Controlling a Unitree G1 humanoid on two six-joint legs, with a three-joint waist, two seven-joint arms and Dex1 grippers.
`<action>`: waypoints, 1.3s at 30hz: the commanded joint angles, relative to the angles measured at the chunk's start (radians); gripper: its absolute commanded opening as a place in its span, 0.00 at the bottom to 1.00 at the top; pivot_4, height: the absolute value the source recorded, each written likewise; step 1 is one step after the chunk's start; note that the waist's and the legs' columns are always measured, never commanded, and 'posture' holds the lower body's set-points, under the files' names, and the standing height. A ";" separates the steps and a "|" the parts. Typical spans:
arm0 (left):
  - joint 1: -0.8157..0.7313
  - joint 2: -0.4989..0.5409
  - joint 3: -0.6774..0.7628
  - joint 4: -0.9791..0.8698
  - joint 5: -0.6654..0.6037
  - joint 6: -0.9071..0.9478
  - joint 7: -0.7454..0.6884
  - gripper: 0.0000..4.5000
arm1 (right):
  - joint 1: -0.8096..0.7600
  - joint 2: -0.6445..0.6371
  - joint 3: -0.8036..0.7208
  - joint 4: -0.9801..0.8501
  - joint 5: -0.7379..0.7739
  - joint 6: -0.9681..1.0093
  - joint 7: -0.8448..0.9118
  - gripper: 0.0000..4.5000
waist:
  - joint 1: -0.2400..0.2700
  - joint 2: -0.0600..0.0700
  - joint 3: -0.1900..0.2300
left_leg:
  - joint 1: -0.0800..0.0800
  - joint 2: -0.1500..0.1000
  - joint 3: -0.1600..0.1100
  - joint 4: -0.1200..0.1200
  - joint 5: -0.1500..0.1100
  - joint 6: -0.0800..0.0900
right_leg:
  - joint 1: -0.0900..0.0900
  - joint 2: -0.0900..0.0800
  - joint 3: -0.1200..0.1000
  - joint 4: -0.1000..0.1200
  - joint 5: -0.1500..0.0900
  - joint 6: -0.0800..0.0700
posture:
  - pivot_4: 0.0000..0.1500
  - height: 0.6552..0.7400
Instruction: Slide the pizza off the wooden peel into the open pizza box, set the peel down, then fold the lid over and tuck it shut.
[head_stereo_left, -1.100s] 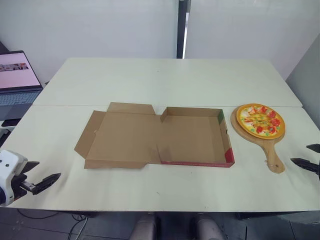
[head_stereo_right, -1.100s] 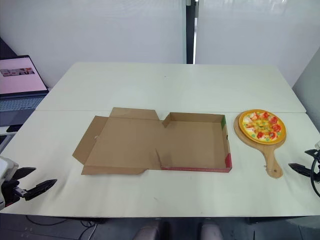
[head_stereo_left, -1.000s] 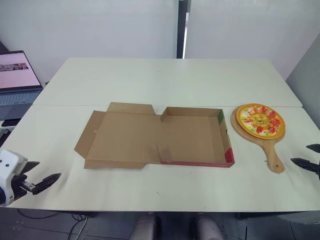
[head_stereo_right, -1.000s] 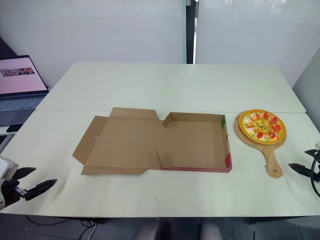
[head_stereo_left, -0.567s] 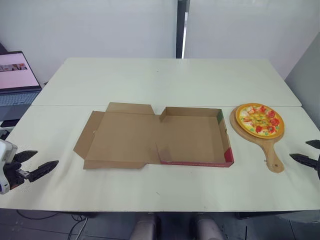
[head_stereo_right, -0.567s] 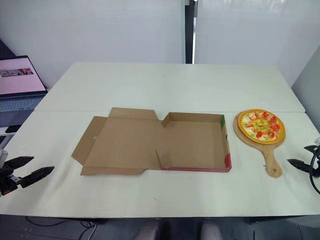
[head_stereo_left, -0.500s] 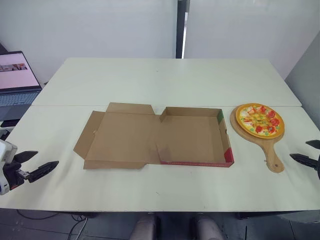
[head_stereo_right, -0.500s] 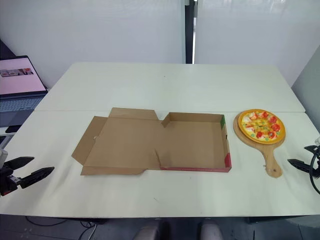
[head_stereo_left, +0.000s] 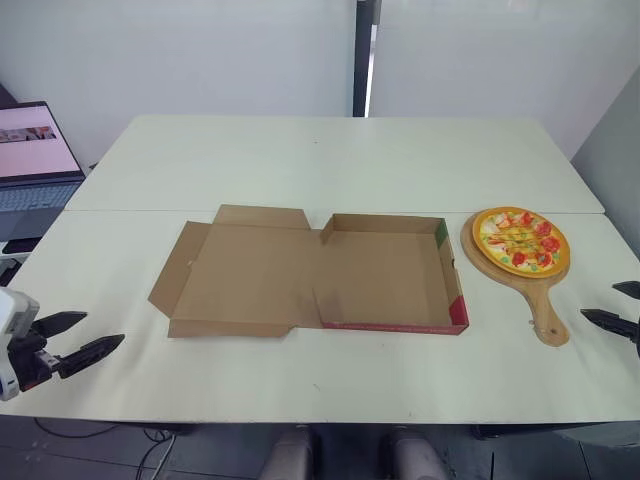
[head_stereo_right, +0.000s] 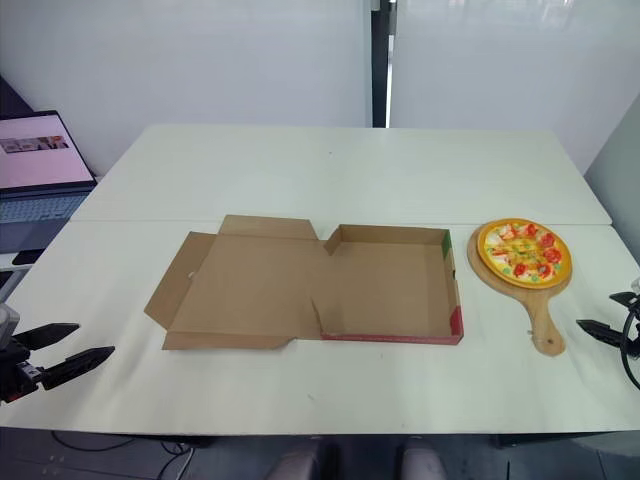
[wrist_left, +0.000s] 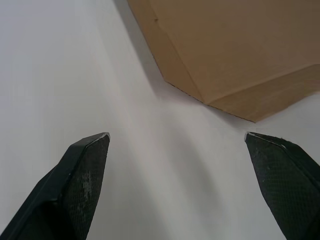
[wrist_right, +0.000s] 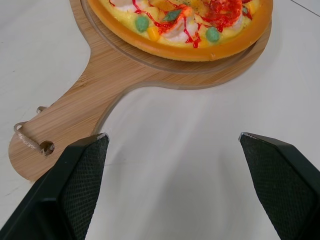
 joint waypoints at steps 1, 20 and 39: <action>-0.034 0.047 0.022 -0.106 -0.062 0.047 -0.028 1.00 | -0.003 -0.006 -0.027 -0.012 0.013 -0.019 -0.005 0.99 | 0.001 0.000 0.000 | 0.000 0.000 0.000 0.000 0.000 0.000 | 0.000 0.000 0.000 0.000 0.000 0.000 | 1.00 0.86; -0.663 0.041 -0.498 -0.502 -0.363 0.310 -0.024 1.00 | 0.244 0.233 -0.146 -0.667 0.085 0.318 -0.327 0.99 | -0.001 0.001 0.000 | 0.001 -0.001 0.000 0.001 0.000 0.000 | 0.001 0.002 0.001 0.004 0.000 0.001 | 1.00 0.86; -0.848 -0.039 -0.638 -0.488 -0.373 0.325 -0.051 1.00 | -0.046 0.359 0.082 -0.548 0.008 0.608 -0.657 0.99 | -0.001 0.001 0.001 | 0.001 -0.001 0.000 0.003 0.001 -0.001 | 0.001 0.003 0.001 0.006 0.000 0.001 | 1.00 0.86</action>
